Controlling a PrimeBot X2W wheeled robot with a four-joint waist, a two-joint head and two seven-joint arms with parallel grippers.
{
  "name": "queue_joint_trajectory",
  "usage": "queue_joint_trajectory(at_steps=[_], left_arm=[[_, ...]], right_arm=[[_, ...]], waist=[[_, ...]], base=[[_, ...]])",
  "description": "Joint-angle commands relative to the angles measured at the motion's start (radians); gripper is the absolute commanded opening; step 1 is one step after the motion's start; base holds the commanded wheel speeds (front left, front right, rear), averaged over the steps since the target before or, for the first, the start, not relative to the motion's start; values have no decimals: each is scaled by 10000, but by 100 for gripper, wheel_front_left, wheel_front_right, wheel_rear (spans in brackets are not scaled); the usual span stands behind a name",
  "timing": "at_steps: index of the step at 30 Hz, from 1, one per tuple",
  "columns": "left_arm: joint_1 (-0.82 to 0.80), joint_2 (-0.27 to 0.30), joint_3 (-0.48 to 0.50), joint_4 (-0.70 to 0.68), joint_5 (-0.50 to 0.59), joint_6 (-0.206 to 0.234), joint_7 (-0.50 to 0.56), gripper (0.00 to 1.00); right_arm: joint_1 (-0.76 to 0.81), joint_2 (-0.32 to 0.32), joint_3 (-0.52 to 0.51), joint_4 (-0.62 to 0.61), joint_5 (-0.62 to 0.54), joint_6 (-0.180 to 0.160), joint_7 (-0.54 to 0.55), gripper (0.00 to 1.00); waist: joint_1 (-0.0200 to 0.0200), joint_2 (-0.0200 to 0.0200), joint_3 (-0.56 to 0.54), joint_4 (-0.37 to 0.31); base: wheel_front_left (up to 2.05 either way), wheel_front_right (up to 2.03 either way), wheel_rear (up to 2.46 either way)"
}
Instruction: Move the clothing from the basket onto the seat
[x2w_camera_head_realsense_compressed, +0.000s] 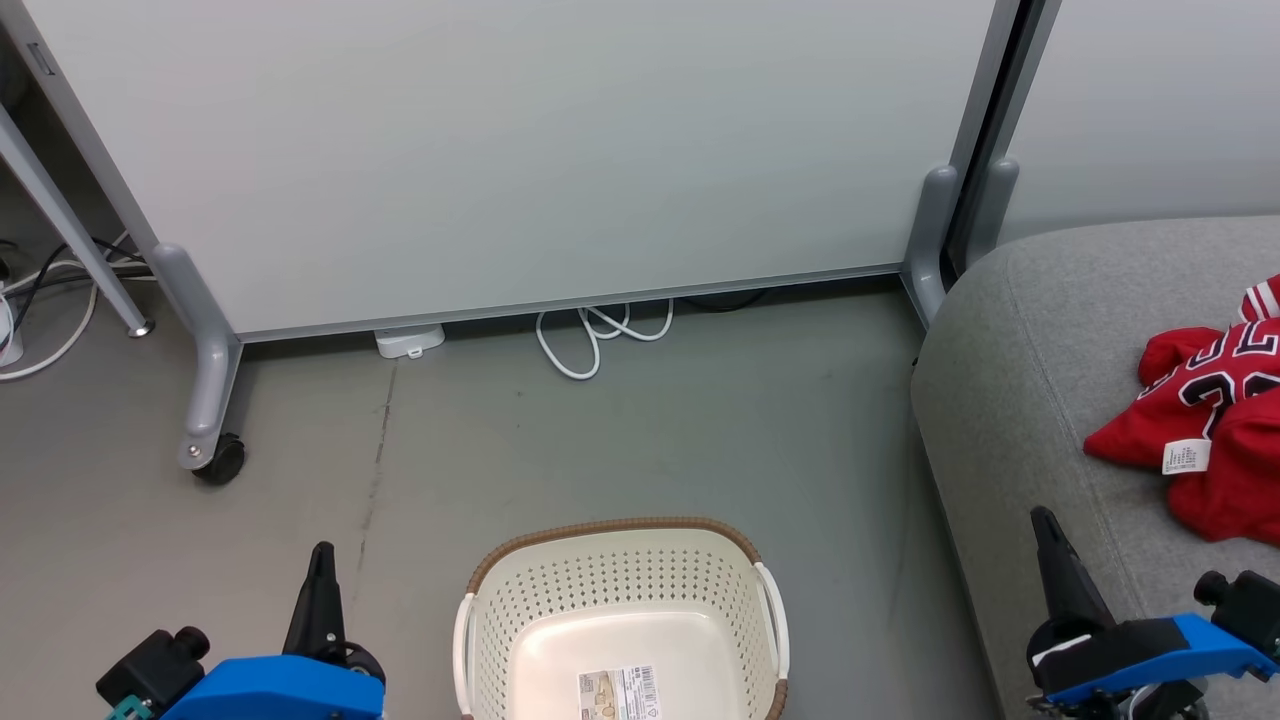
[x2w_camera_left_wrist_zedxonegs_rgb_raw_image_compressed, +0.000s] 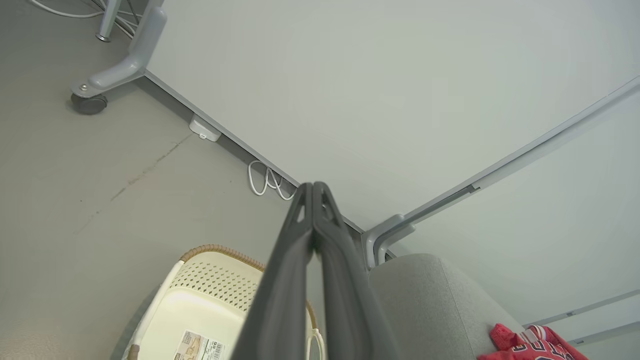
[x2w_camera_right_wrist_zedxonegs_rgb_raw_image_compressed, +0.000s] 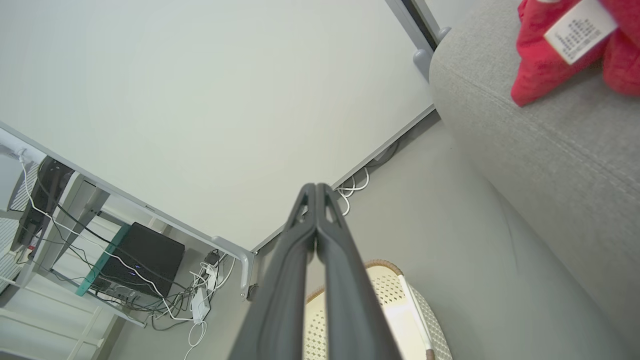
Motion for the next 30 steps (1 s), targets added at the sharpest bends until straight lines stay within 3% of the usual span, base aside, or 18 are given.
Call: queue_joint_trajectory(at_steps=[1,30], left_arm=[[-298,20,103,-177,-283,-5,65,0],[-561,-14,562,-522,-3330,-9,954,0]], right_arm=[[-306,-26,-40,-133,317,3,60,0],[-519,-30,-167,-95,3625,3,558,0]], waist=[[-1,0,0,-1],[-1,0,14,-30]], base=[[0,0,0],[0,0,0]])
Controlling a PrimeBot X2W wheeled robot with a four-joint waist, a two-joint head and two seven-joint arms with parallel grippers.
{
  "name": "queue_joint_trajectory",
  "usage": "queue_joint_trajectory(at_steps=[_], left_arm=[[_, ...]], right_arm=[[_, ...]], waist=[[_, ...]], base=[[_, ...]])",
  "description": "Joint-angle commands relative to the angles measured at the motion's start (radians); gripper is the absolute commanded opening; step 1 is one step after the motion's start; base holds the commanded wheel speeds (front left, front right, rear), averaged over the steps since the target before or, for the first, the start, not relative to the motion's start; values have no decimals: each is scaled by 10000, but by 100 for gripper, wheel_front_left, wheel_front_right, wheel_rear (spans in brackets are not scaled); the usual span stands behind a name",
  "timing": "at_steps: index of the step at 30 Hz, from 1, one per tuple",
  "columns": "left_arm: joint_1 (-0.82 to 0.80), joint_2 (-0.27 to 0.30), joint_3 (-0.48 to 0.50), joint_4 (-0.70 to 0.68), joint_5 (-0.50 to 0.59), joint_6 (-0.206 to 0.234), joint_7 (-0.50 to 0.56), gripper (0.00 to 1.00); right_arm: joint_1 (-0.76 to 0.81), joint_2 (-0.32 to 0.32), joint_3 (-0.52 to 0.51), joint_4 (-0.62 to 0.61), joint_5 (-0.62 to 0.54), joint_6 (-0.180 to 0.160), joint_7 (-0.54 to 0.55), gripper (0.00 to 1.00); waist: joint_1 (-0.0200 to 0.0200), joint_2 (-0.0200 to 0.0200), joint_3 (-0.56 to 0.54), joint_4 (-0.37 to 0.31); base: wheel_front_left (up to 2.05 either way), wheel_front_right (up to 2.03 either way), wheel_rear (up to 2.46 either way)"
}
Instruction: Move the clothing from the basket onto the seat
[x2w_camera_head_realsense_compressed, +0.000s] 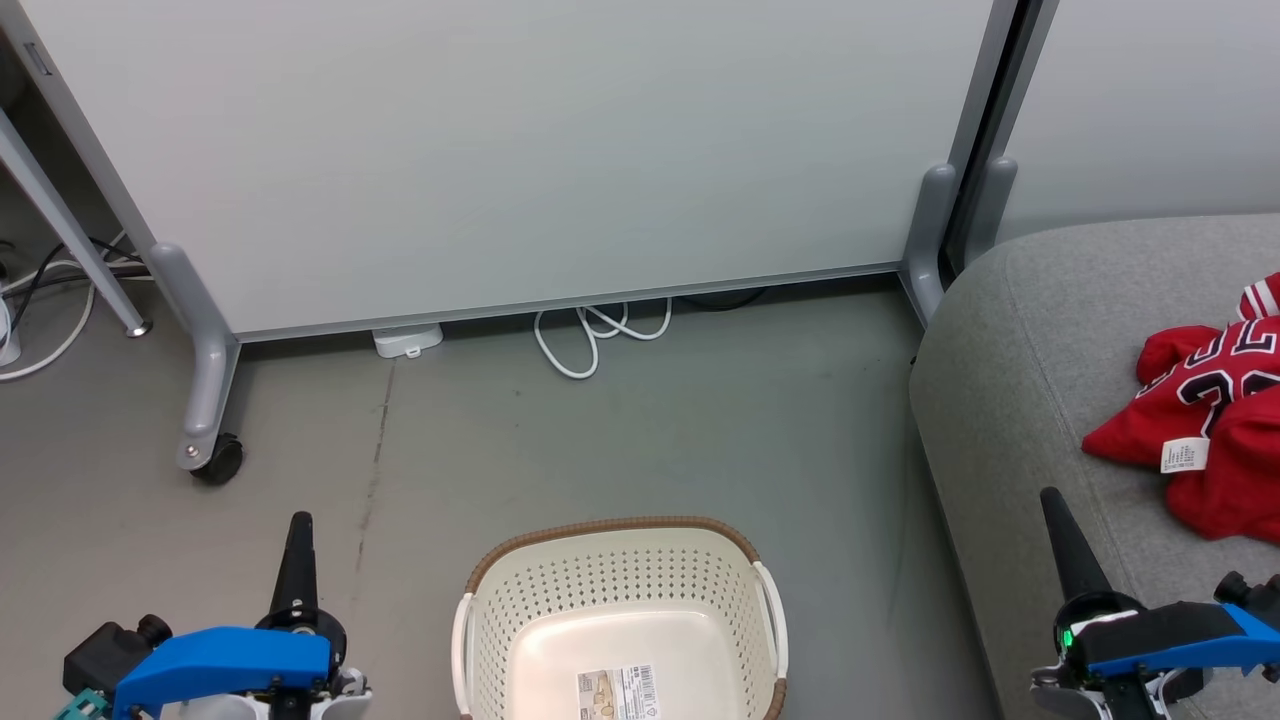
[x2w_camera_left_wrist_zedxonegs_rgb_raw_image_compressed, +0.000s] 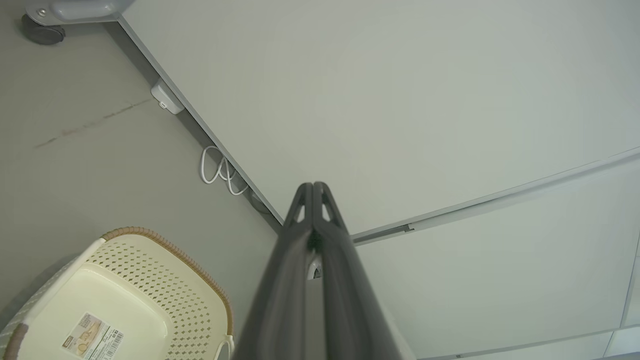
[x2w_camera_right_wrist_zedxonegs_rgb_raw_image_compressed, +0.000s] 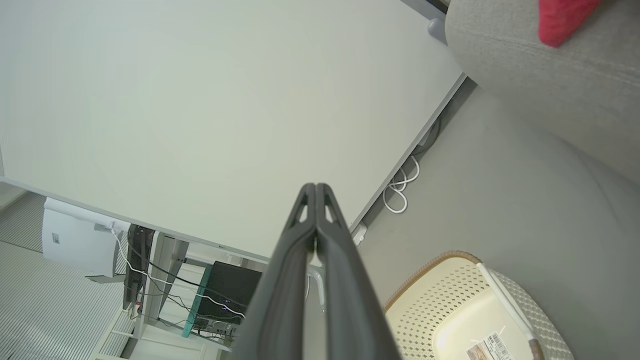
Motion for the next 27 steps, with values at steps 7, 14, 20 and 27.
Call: queue_joint_trajectory(at_steps=[7,14,20,27], left_arm=[[-277,6,157,-194,-770,-10,245,0],[-329,0,244,-259,-1351,-11,413,0],[-357,-7,297,-300,-1751,-12,522,0],[-398,-13,379,-356,-2275,-13,686,0]], right_arm=[[-279,-29,-49,-84,847,3,140,0],[-306,-30,-74,-75,1479,3,244,0],[-344,-31,-90,-68,1919,3,302,0],[-386,-32,-114,-59,2493,3,386,0]], waist=[[-1,0,4,-7],[-1,0,7,-15],[-1,0,9,-20],[-1,0,13,-27]], base=[[0,0,0],[0,0,0],[0,0,0],[0,0,0]])
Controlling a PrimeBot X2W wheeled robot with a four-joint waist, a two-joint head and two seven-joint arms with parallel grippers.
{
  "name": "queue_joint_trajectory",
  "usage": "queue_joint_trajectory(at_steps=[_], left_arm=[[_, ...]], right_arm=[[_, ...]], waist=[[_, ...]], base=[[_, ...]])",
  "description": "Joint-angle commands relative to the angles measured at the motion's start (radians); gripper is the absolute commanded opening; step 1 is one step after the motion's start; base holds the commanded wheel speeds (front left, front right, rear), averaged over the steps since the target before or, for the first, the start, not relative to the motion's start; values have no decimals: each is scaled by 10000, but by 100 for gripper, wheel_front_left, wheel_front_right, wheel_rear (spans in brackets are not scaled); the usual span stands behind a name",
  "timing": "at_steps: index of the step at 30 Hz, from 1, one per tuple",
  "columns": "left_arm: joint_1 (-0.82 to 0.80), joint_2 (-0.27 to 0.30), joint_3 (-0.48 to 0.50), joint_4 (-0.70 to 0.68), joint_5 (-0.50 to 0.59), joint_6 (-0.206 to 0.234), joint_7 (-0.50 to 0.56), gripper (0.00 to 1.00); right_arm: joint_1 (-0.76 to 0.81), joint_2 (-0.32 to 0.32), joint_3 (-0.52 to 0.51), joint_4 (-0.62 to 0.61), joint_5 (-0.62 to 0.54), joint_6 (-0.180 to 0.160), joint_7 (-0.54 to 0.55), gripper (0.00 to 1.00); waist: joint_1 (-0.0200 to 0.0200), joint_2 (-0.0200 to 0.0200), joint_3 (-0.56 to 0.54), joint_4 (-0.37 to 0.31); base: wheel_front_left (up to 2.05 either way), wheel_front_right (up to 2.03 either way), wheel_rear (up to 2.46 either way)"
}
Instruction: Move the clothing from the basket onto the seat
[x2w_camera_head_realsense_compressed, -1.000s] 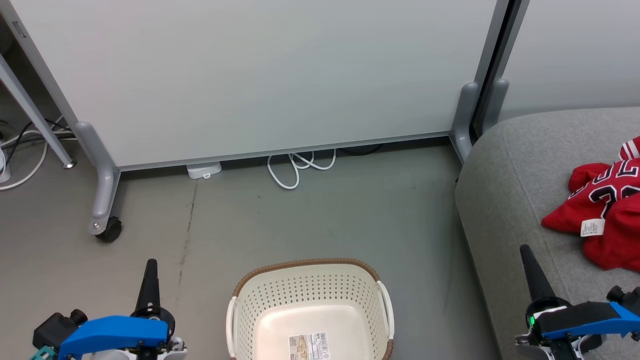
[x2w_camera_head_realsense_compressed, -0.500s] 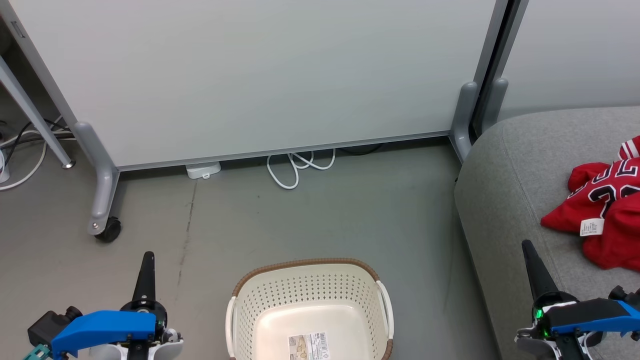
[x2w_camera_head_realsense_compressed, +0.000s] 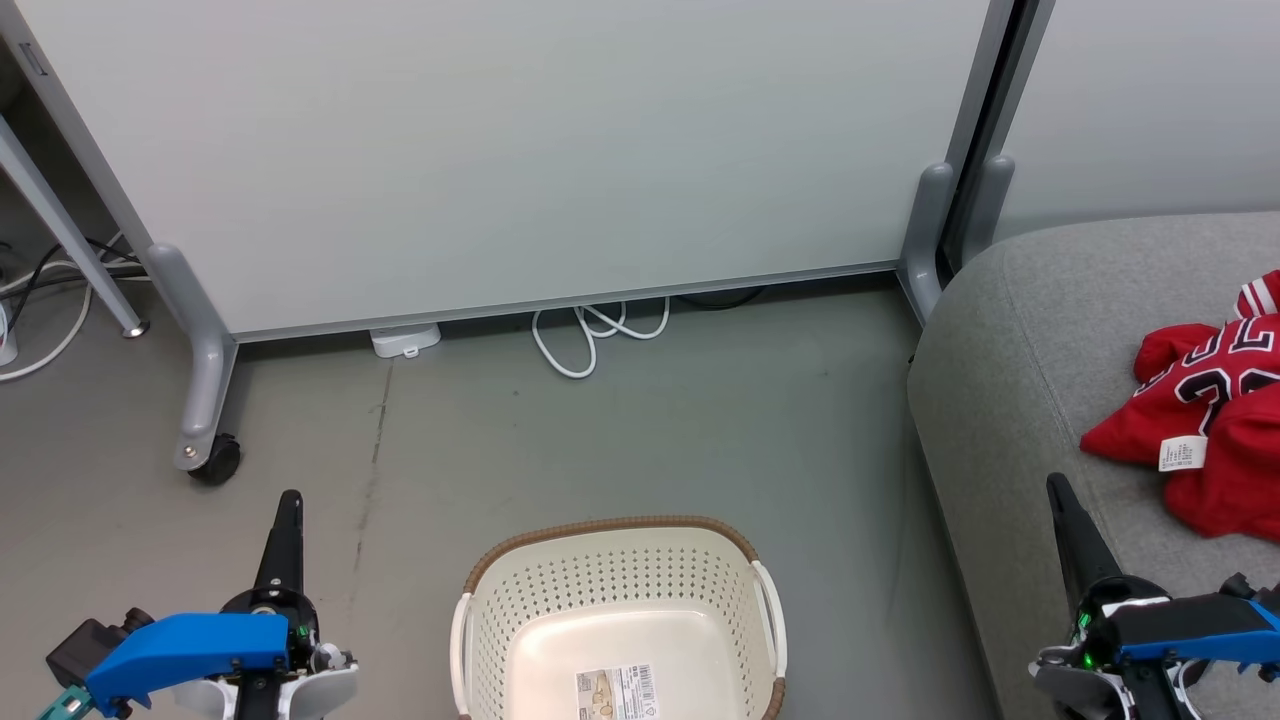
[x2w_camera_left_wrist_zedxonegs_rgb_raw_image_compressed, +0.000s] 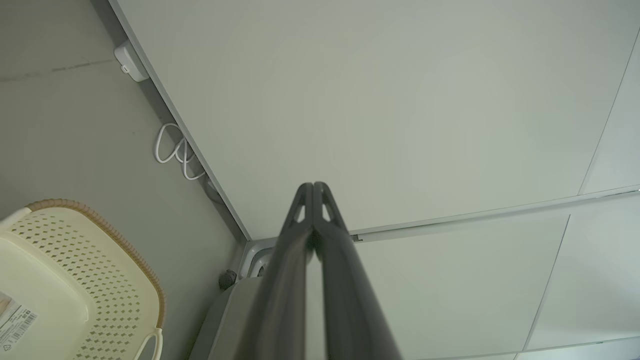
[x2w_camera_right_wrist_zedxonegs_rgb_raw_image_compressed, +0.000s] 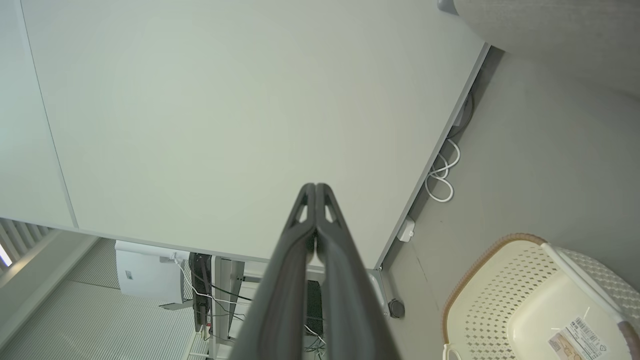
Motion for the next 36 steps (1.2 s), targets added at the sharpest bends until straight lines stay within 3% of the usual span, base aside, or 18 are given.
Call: queue_joint_trajectory(at_steps=[1,36], left_arm=[[-182,5,56,-89,-153,-13,58,0],[-324,-24,343,-295,-2108,-18,630,0]], right_arm=[[-209,-32,-25,-58,191,3,51,0],[-326,-34,-108,-18,2303,4,372,0]], waist=[[0,0,0,-1],[0,0,15,-32]], base=[[0,0,0],[0,0,0]])
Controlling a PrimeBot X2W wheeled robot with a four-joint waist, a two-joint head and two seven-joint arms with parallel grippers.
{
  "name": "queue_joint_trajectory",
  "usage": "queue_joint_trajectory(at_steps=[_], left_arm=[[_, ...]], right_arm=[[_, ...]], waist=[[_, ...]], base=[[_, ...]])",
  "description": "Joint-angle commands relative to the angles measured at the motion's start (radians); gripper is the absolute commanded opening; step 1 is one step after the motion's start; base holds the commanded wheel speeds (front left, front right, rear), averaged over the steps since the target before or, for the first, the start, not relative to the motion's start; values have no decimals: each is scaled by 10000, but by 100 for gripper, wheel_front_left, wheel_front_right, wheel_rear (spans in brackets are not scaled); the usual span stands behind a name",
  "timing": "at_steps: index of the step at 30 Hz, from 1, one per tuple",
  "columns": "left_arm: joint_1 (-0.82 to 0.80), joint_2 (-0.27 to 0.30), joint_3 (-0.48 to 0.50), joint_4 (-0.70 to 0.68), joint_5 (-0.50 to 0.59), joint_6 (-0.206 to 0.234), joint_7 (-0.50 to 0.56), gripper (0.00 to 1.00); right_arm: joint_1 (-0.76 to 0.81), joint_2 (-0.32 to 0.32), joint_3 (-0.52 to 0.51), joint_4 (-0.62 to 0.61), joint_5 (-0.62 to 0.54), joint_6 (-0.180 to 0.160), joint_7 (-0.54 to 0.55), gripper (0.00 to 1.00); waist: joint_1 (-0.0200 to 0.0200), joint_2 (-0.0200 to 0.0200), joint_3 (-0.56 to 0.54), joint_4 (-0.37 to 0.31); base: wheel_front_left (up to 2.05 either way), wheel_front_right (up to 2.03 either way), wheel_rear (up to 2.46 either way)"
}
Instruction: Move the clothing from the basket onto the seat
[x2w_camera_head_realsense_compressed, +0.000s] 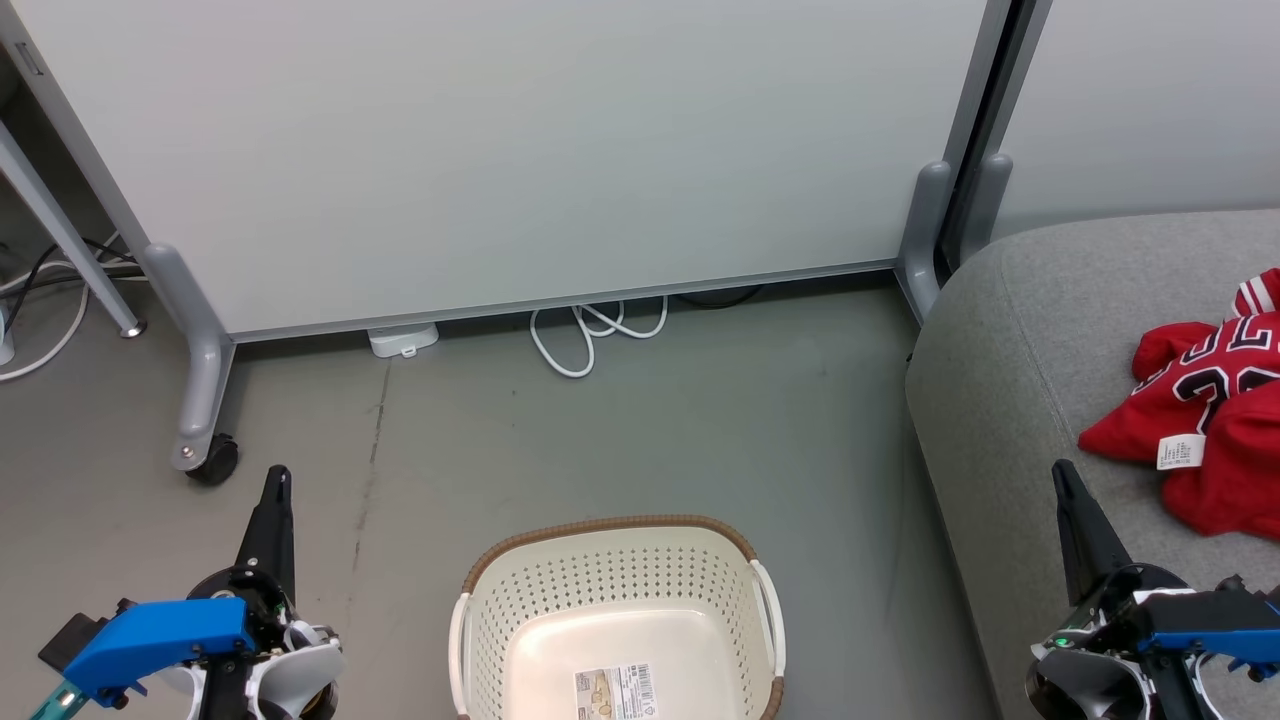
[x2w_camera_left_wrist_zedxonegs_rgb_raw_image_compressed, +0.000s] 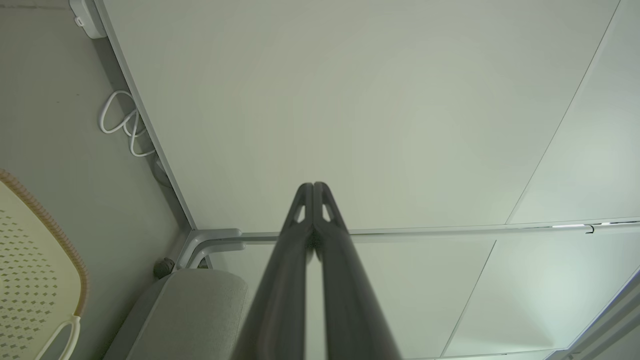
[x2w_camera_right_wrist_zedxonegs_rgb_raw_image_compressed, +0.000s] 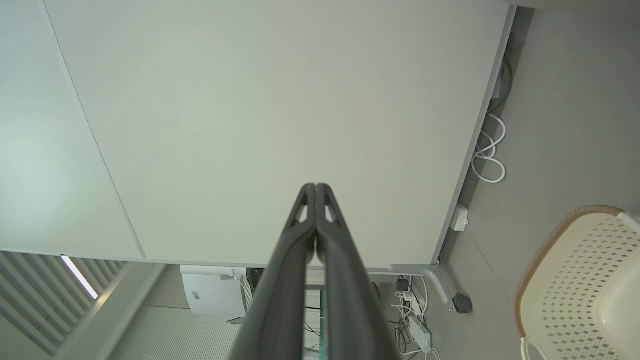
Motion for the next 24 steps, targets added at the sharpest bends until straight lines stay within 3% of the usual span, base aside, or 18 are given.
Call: queue_joint_trajectory(at_steps=[1,24], left_arm=[[-95,-10,27,-36,-22,-18,43,0],[-95,-10,23,-37,-23,-18,40,0]], right_arm=[[-139,-30,-23,-18,25,4,32,0],[-123,-30,-20,-18,26,4,31,0]], waist=[[0,0,0,0],[0,0,0,0]], base=[[0,0,0],[0,0,0]])
